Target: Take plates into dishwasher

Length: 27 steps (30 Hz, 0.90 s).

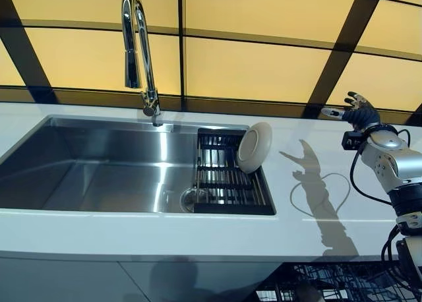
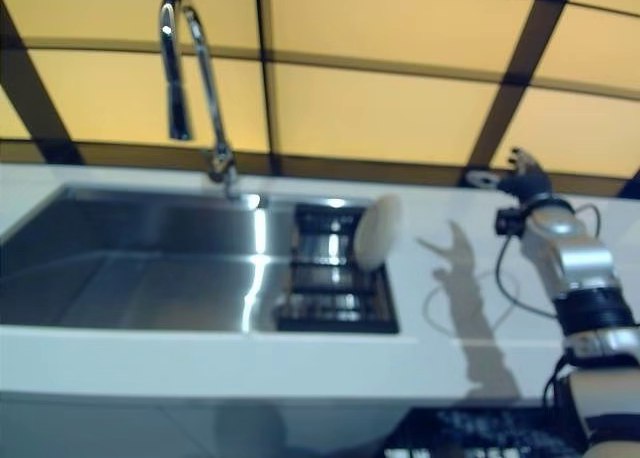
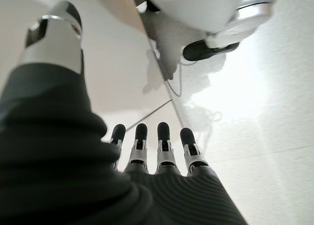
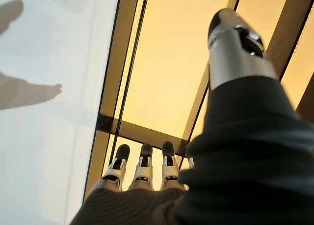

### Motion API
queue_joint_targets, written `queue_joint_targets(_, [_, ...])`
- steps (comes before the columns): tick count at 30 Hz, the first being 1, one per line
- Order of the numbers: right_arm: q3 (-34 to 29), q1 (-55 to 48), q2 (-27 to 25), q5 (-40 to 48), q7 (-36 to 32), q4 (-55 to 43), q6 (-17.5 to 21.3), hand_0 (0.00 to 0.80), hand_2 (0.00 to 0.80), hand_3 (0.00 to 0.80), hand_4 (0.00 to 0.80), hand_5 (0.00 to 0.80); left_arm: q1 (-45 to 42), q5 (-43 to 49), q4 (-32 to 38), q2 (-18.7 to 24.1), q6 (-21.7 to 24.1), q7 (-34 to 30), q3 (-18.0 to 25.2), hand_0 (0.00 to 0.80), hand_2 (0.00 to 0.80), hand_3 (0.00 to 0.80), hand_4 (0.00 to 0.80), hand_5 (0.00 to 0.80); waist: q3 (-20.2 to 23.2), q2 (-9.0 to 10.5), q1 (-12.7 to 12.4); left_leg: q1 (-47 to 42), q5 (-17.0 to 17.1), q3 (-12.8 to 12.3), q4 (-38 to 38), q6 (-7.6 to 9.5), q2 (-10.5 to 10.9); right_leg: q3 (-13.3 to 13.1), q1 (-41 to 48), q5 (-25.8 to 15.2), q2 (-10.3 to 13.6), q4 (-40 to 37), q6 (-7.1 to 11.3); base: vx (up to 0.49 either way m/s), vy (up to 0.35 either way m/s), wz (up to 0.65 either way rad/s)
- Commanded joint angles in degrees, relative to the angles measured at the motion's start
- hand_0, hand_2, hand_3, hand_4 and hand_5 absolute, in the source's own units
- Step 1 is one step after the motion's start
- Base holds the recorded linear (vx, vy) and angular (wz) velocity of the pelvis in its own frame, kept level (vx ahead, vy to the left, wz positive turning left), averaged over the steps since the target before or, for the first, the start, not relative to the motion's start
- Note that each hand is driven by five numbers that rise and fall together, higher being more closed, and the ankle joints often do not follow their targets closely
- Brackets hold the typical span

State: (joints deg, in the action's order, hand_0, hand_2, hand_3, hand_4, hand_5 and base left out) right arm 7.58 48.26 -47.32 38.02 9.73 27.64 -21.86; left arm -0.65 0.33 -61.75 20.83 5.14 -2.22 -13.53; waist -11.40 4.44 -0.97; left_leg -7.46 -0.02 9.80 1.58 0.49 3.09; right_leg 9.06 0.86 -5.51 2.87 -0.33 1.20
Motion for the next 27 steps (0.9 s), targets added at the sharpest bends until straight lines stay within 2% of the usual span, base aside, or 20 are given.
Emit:
queue_joint_targets(1, [0.41, 2.04, 1.86, 5.51, 1.12, -2.69, 1.37, 0.0, 0.0, 0.0, 0.0, 0.0, 1.38, -0.99, 1.2, 2.76, 1.32, 0.27, -1.27, 0.0, 0.0, 0.0, 0.0, 0.0, 1.71, 1.18, -3.31, -3.1, -3.52, -0.73, -0.02, 1.21, 1.81, -1.33, -6.55, -5.47, 3.73, 3.15, 6.34, 0.081, -0.024, 0.11])
queue_joint_targets(9, [0.64, -0.39, 8.01, 12.53, 1.46, -2.28, 2.25, 0.0, 0.0, 0.0, 0.0, 0.0, 1.33, -1.23, 0.3, 3.06, 0.55, 0.98, -1.27, 0.0, 0.0, 0.0, 0.0, 0.0, 0.85, 0.32, -3.54, -3.6, -3.84, -0.8, -0.14, 1.59, 1.53, -0.49, -7.48, -5.26, 3.32, 4.99, 6.4, 0.029, -0.007, 0.03])
queue_joint_targets(15, [0.91, -0.59, 10.33, 18.43, 1.86, -1.84, 1.69, 0.0, 0.0, 0.0, 0.0, 0.0, 0.98, -1.37, -0.47, 3.03, 0.62, 0.94, -1.35, 0.0, 0.0, 0.0, 0.0, 0.0, 0.91, 0.16, -3.93, -3.76, -3.67, -0.79, -0.07, 1.49, 1.47, 0.35, -7.24, -4.96, 3.19, 5.01, 6.17, 0.003, -0.001, 0.01])
queue_joint_targets(20, [0.89, -0.97, 11.65, 19.0, 3.5, -2.02, 2.76, 0.0, 0.0, 0.0, 0.0, 0.0, 0.59, -1.38, -0.36, 2.8, 1.36, 0.89, -1.71, 0.0, 0.0, 0.0, 0.0, 0.0, 0.72, 0.07, -4.23, -3.81, -3.55, -0.5, -0.03, 1.46, 1.54, 0.65, -7.2, -5.08, 3.23, 5.25, 6.25, 0.008, 0.007, 0.07])
queue_joint_targets(27, [0.53, -0.56, 11.46, 18.52, 5.64, -2.44, 2.37, 0.0, 0.0, 0.0, 0.0, 0.0, 0.61, -1.62, -0.31, 2.74, 1.57, 1.2, -2.24, 0.0, 0.0, 0.0, 0.0, 0.0, 0.41, 0.17, -4.07, -3.86, -3.59, -0.52, -0.07, 1.7, 1.73, 0.69, -7.87, -5.86, 3.43, 6.02, 6.79, 0.0, 0.002, 0.01])
